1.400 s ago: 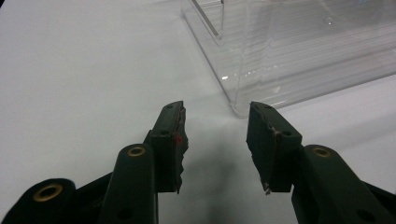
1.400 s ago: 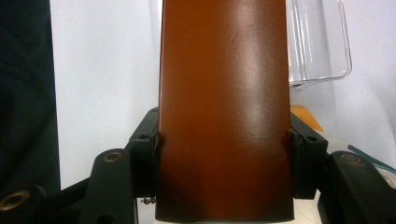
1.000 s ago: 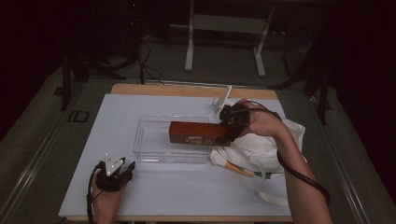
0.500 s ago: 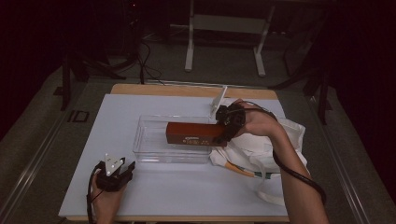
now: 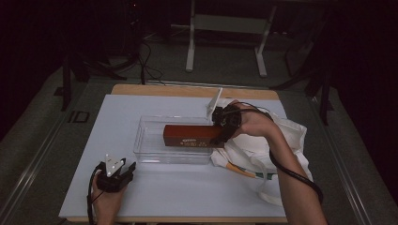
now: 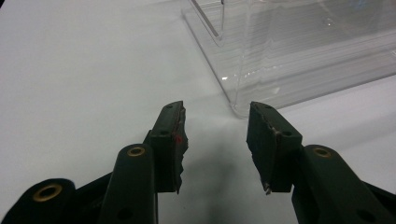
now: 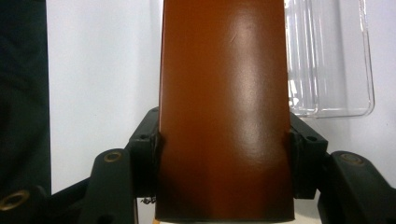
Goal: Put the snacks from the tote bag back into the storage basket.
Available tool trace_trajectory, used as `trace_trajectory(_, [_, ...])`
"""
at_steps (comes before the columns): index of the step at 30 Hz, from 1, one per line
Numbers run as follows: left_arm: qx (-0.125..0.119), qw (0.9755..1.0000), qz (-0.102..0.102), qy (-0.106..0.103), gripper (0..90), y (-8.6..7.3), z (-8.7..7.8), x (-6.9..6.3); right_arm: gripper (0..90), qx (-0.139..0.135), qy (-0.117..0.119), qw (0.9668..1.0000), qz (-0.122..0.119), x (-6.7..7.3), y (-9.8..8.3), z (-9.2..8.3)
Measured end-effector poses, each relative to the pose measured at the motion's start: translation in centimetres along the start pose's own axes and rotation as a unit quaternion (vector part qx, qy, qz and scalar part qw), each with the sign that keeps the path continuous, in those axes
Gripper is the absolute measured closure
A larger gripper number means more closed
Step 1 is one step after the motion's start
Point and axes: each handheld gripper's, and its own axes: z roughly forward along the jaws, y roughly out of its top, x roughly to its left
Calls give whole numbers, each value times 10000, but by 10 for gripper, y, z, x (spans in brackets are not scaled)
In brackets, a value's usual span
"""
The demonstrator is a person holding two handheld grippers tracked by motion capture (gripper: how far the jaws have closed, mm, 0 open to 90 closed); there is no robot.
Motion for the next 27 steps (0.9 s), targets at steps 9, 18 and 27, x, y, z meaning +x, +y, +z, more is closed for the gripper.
trace_trajectory(9, [-3,10000,-17,-11,574,0,0,0,427,72,48,9999,-68,-2,7,8])
trace_trajectory(18, [3,10000,-9,-7,574,0,0,0,427,148,46,9999,-57,-3,12,10])
trace_trajectory(27, [3,10000,-14,-9,574,0,0,0,427,181,40,9998,-104,-4,15,18])
